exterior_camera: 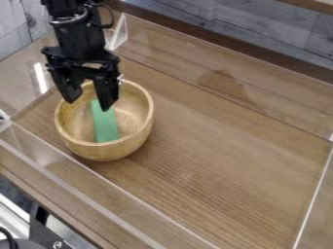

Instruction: Move green stick from inside the wooden bowl to the table next to it

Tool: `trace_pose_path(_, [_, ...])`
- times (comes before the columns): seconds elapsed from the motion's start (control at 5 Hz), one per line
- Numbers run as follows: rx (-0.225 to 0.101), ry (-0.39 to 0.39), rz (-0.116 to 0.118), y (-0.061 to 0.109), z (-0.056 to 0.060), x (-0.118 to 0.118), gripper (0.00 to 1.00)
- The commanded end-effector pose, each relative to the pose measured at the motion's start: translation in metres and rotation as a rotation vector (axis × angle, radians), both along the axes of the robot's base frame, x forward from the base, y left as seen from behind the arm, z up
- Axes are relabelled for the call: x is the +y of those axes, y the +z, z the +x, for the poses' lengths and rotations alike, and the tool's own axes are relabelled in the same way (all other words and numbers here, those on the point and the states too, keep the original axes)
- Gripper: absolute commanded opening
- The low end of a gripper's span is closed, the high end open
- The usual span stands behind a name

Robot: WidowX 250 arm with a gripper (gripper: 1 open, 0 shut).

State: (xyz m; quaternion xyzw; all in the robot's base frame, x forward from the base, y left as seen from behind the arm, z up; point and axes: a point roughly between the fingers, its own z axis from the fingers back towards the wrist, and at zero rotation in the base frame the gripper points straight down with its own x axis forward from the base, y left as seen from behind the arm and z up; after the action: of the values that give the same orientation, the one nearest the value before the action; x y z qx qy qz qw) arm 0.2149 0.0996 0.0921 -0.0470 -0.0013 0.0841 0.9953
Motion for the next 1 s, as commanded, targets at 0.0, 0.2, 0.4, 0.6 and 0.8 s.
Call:
trace_pose_path(0.0, [-0.046, 0.025, 0.016, 0.011, 0.002, 0.002, 1.00])
trace_pose_path(0.2, [-0.046, 0.034, 0.023, 0.006, 0.002, 0.002, 1.00])
trace_pose_path(0.4, [-0.046, 0.042, 0.029, 0.001, 0.002, 0.002, 1.00])
trace_pose_path(0.6, [-0.048, 0.051, 0.035, -0.005, 0.002, 0.002, 1.00])
trace_pose_path(0.8, [-0.049, 0.060, 0.041, -0.010, 0.002, 0.003, 1.00])
